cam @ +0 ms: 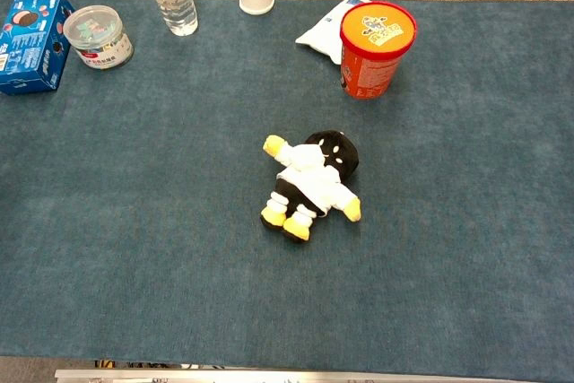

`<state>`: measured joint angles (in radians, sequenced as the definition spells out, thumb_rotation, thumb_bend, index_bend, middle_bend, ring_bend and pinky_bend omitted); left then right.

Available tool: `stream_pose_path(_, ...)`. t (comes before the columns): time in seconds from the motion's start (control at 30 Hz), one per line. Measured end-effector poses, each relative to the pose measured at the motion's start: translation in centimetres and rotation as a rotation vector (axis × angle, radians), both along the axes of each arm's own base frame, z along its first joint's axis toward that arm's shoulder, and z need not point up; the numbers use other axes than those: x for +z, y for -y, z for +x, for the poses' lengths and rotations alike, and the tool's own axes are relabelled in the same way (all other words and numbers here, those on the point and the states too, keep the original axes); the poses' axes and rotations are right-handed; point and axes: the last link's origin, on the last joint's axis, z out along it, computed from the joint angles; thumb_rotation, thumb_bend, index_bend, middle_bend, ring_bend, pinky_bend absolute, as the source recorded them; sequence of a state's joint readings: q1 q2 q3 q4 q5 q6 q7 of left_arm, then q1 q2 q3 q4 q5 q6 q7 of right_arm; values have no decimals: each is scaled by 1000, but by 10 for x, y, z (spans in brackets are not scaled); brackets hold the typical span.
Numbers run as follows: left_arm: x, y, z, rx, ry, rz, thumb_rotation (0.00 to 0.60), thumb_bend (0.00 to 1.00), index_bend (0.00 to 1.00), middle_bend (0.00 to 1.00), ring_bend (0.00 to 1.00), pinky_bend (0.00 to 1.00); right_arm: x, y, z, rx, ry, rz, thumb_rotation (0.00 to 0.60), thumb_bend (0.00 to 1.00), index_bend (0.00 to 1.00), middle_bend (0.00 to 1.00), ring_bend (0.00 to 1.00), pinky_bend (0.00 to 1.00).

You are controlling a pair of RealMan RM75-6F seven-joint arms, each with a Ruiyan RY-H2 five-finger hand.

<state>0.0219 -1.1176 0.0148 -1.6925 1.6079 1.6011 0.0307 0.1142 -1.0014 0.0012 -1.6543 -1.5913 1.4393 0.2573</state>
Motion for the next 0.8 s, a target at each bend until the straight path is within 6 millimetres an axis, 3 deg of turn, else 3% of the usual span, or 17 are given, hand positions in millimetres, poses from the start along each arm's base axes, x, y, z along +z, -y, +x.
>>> stream_pose_path(0.43, 1, 2, -2, 12, -2, -2, 600, 331, 124, 127, 129, 92, -7, 3, 7, 23, 69, 62, 600, 0, 54, 122, 56, 139)
stream_pose_path(0.8, -1, 4, -3, 21, -5, -13, 600, 331, 125, 127, 129, 92, -49, 33, 37, 92, 194, 288, 600, 0, 53, 122, 56, 139)
